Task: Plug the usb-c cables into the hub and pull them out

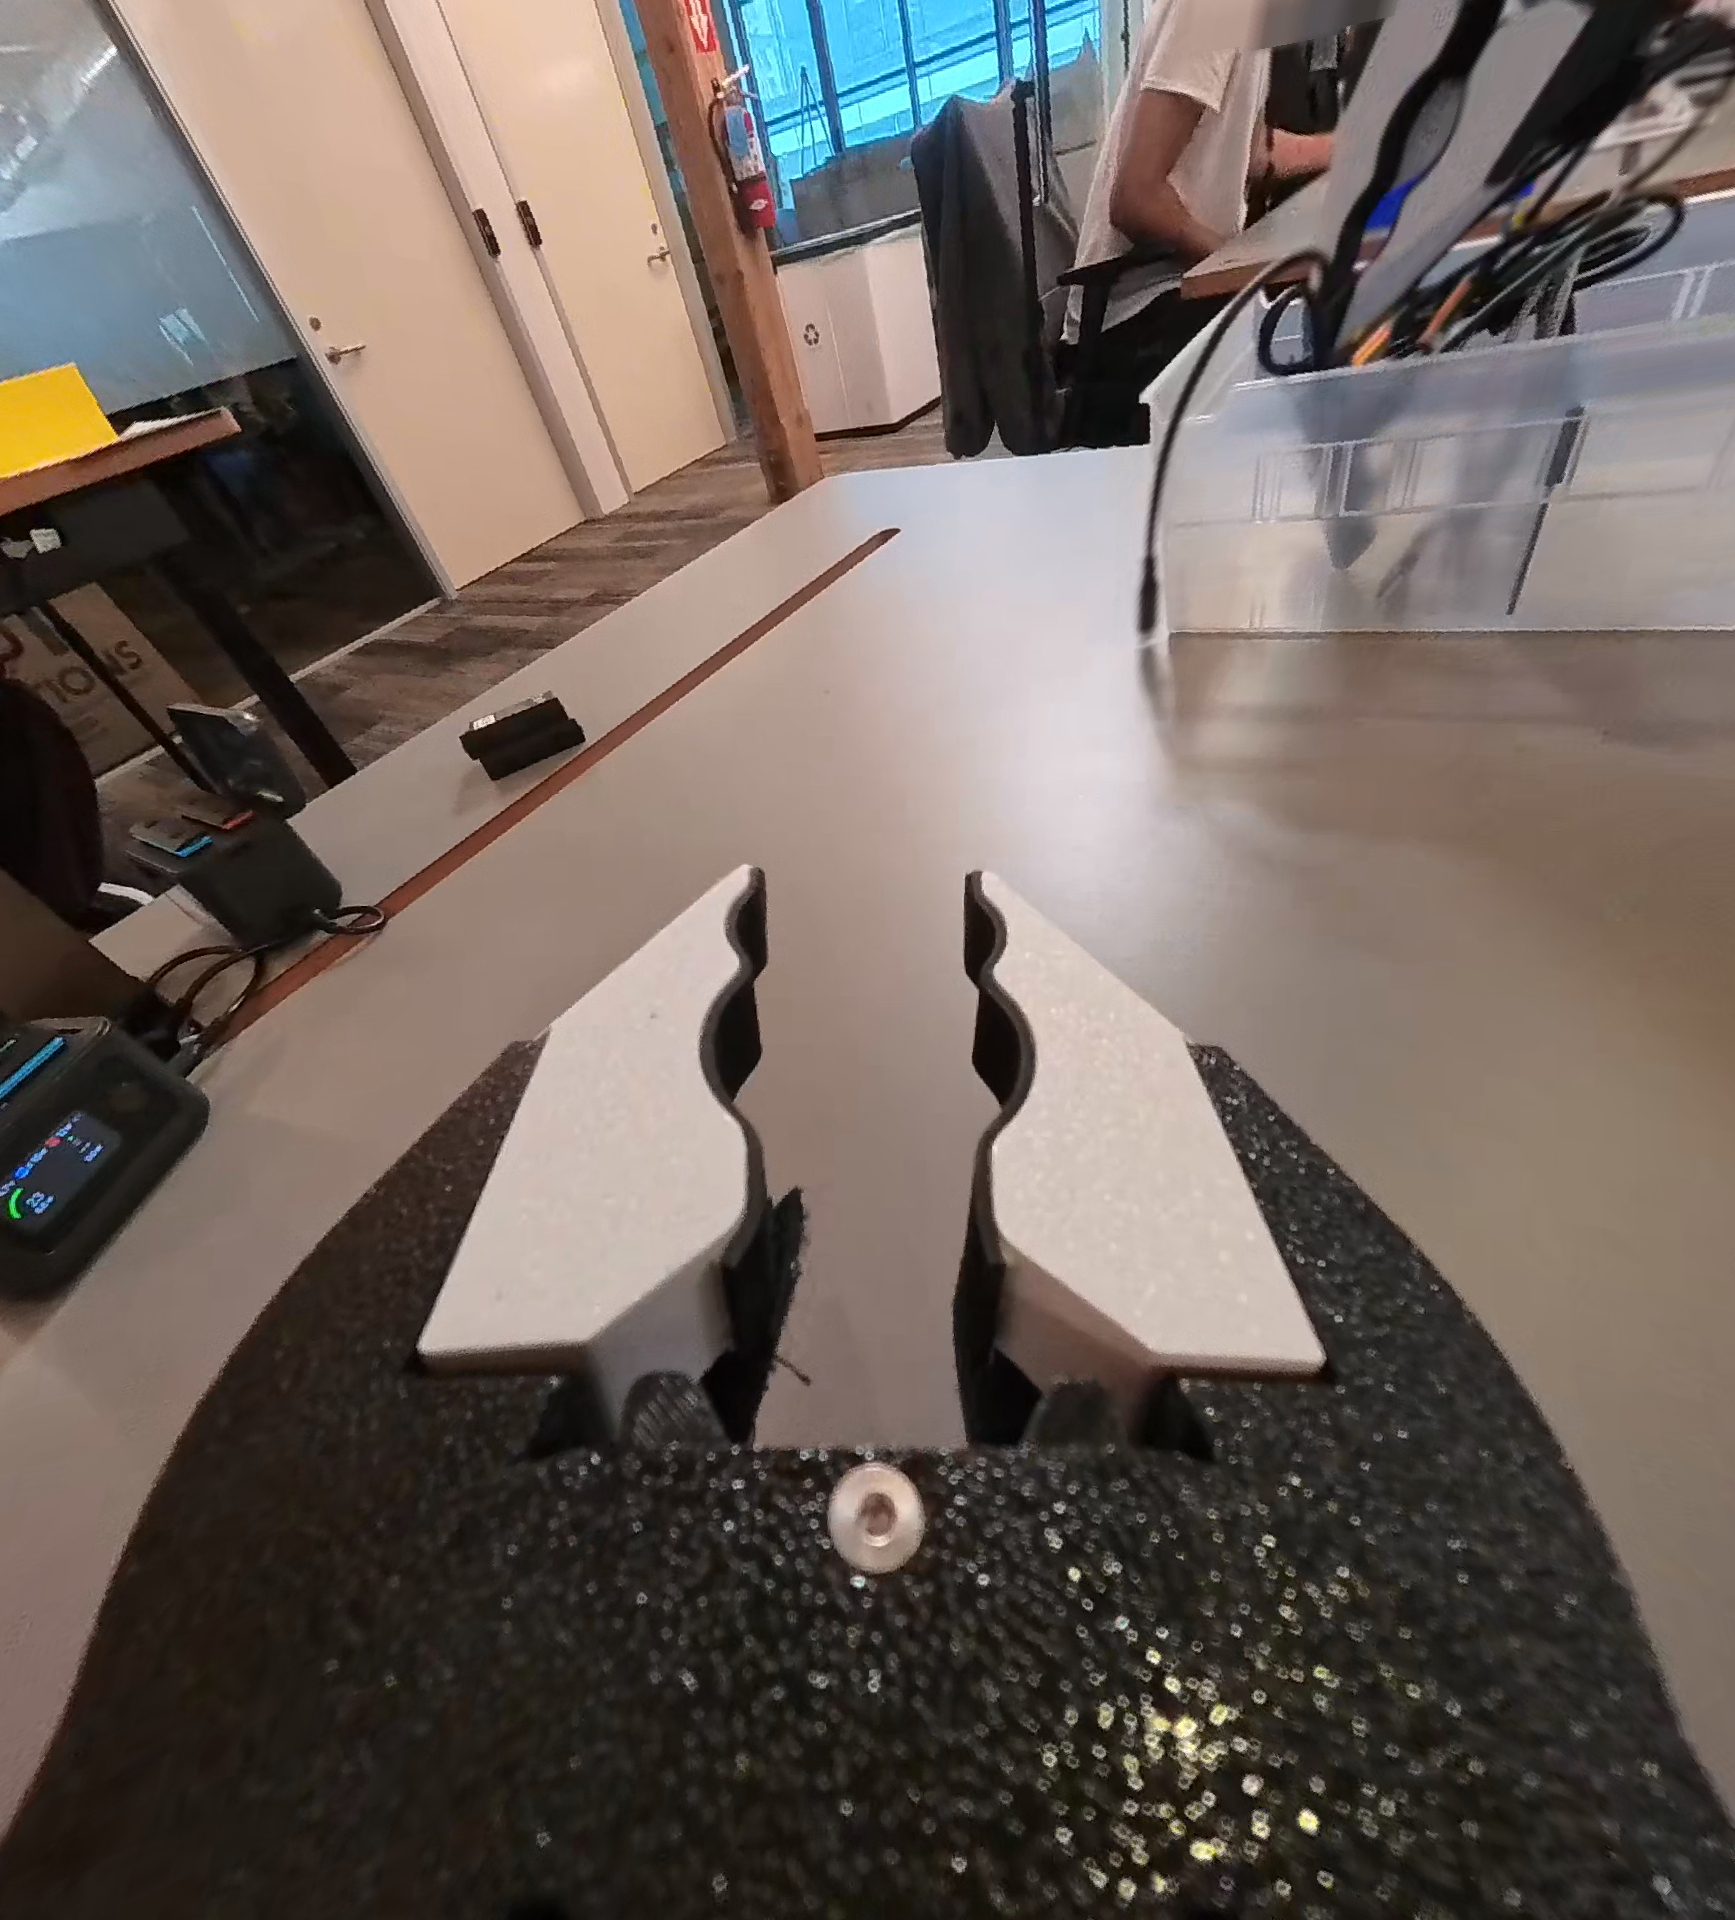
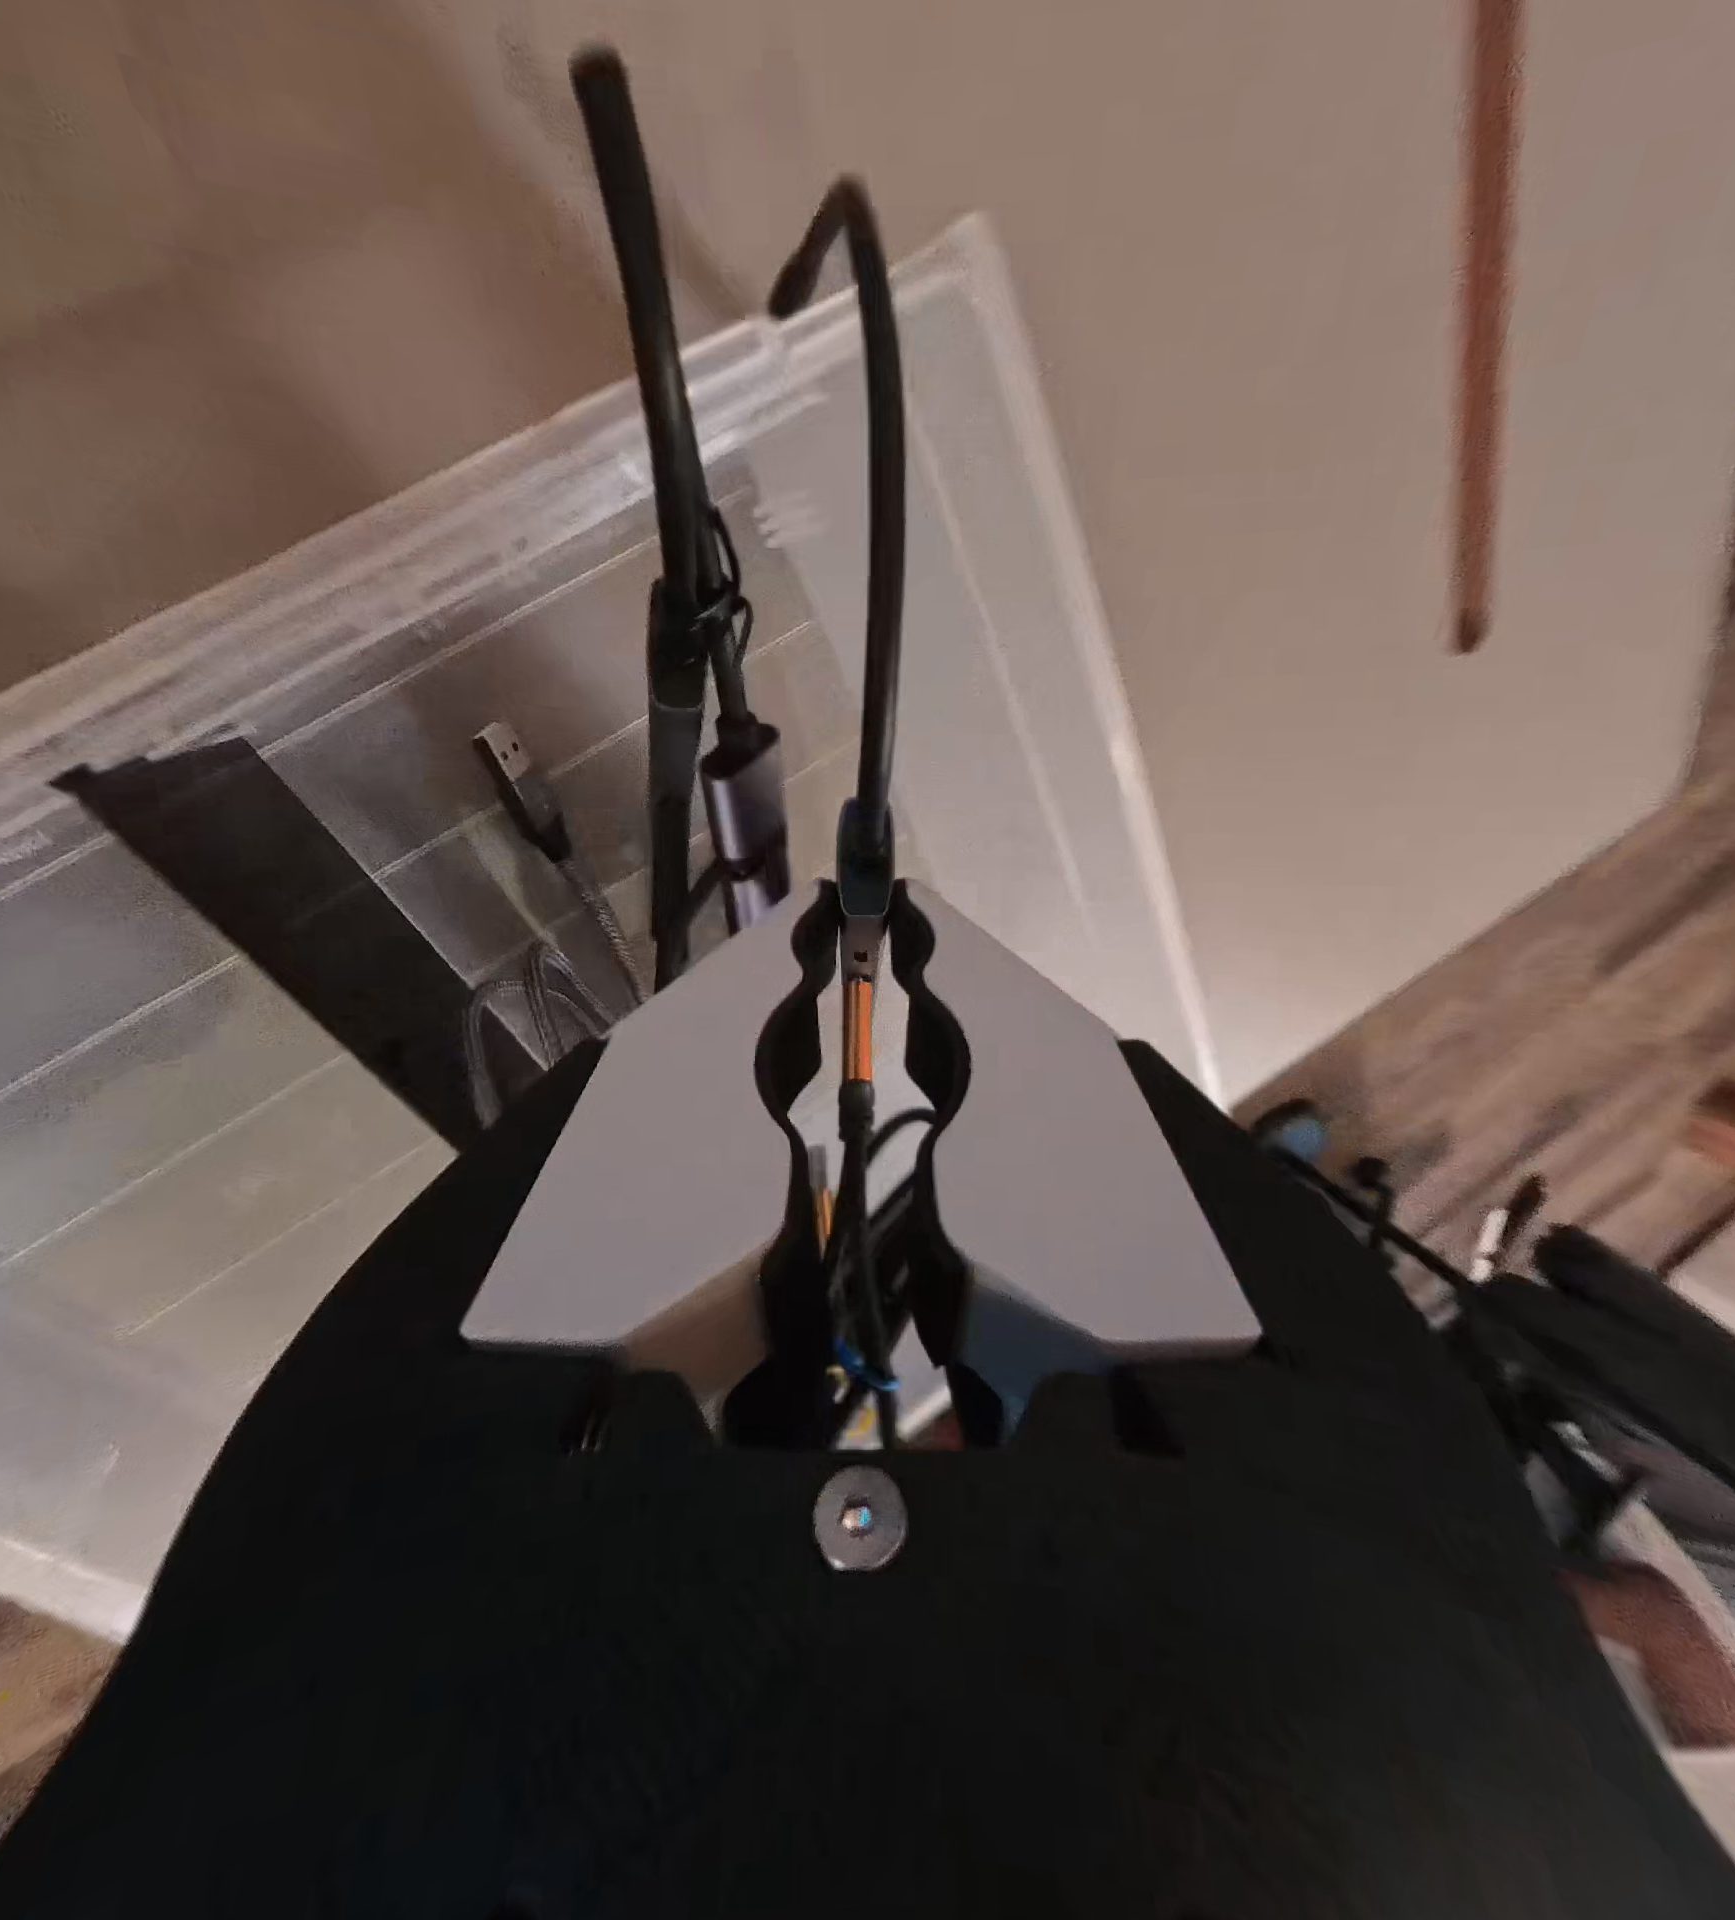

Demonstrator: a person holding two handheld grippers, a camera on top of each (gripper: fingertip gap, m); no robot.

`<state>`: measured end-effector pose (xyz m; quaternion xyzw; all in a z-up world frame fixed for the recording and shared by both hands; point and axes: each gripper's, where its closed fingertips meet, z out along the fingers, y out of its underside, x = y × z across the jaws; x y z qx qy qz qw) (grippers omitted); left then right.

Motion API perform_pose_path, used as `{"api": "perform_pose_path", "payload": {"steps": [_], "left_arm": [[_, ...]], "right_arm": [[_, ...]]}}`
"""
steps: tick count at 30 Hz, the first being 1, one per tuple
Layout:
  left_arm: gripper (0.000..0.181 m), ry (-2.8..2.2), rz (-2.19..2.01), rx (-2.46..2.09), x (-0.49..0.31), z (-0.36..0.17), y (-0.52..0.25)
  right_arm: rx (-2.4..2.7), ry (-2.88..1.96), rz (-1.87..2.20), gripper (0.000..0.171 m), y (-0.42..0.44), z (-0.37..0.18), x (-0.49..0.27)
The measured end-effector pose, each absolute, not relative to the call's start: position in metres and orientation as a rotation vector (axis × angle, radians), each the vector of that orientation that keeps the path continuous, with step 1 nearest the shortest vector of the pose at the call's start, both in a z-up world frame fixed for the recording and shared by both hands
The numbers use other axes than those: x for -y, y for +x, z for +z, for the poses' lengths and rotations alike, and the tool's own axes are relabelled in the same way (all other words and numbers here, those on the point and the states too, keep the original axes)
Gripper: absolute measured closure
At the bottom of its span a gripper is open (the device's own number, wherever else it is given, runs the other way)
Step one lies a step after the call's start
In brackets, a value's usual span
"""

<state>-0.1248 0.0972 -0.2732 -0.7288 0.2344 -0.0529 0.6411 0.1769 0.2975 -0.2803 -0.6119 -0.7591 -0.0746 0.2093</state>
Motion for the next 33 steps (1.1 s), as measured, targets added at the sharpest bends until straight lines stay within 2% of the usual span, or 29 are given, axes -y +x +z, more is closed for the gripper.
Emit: {"api": "perform_pose_path", "payload": {"steps": [3, 8, 9, 11, 14, 19, 28, 31, 33], "left_arm": [[0.146, -1.668, -0.121, -0.545, -0.098, -0.276, -0.123], [0.146, -1.676, -0.121, -0.557, -0.098, -0.278, -0.121], [0.146, -1.675, -0.123, -0.556, -0.098, -0.278, -0.121], [0.147, -1.672, -0.122, -0.556, -0.098, -0.277, -0.120], [0.153, -1.664, -0.132, -0.565, -0.097, -0.274, -0.116], [0.156, -1.600, -0.102, -0.601, -0.090, -0.259, -0.105], [0.153, -1.557, -0.056, -0.635, -0.080, -0.238, -0.095], [0.144, -1.559, -0.001, -0.564, -0.069, -0.210, -0.104], [0.149, -1.520, 0.037, -0.471, -0.048, -0.172, -0.110]], "right_arm": [[2.114, -1.780, -0.161, 0.163, 0.174, -0.305, -0.303], [2.028, -1.955, -0.089, 0.160, 0.170, -0.312, -0.303], [1.991, -1.992, -0.092, 0.153, 0.171, -0.308, -0.305], [1.861, -2.031, -0.129, 0.128, 0.174, -0.291, -0.310], [1.664, -1.918, -0.349, 0.118, 0.178, -0.249, -0.318], [1.464, -1.680, -0.469, 0.118, 0.170, -0.201, -0.281], [1.163, -1.697, -0.285, 0.119, 0.202, -0.186, -0.230], [1.050, -1.713, -0.295, 0.123, 0.238, -0.183, -0.224], [0.932, -1.744, -0.229, 0.123, 0.269, -0.186, -0.221]]}}
